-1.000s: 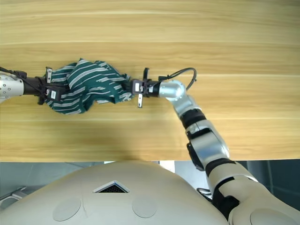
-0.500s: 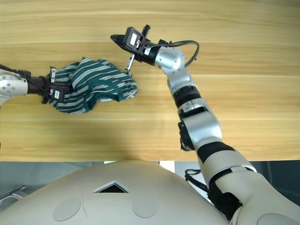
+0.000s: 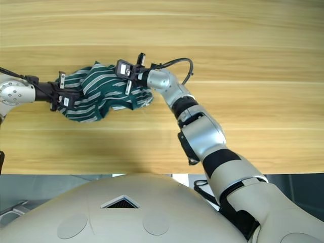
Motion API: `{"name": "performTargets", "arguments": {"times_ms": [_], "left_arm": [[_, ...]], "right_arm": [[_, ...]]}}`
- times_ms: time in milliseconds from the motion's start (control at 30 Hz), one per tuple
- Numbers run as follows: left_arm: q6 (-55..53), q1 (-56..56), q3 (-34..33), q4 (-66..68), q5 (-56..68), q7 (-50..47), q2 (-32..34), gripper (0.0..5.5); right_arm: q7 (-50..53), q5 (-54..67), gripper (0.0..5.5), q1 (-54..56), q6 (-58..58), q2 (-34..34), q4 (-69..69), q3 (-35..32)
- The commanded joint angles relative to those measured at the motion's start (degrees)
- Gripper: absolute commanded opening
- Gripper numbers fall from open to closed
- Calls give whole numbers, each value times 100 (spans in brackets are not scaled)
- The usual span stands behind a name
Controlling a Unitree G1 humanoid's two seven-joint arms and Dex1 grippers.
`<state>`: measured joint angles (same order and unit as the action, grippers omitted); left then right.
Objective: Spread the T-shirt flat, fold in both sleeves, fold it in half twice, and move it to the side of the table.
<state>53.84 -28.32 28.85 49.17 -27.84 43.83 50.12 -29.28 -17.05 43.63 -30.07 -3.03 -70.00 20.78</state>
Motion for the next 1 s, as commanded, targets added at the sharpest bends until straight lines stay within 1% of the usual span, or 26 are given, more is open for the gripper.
{"name": "performTargets", "arguments": {"times_ms": [33,167,300,467,600,667,800,1000], "left_arm": [[-63,192,242,71,-266,69,-223,0],[-82,152,253,100,-291,35,-277,0],[-91,114,283,131,-311,7,-371,0],[-65,134,317,153,-299,-15,-441,0],[-69,119,347,198,-328,-56,-514,0],[-66,114,357,182,-312,-80,-530,0],[-64,119,356,113,-243,-94,-558,0],[-74,131,379,108,-239,-112,-605,0]], "right_arm": [[-69,-81,4,-137,-78,47,-38,27],[-487,-5,4,-376,-259,146,164,52],[-1392,402,4,-685,-461,214,801,-39],[-1979,837,4,-974,-280,294,1737,-107],[-2321,825,4,-1182,-136,501,2116,75],[-1965,366,4,-1095,-112,719,1756,271],[-681,-622,4,-804,235,1099,569,693],[88,-986,4,-689,363,1212,-136,942]]}}
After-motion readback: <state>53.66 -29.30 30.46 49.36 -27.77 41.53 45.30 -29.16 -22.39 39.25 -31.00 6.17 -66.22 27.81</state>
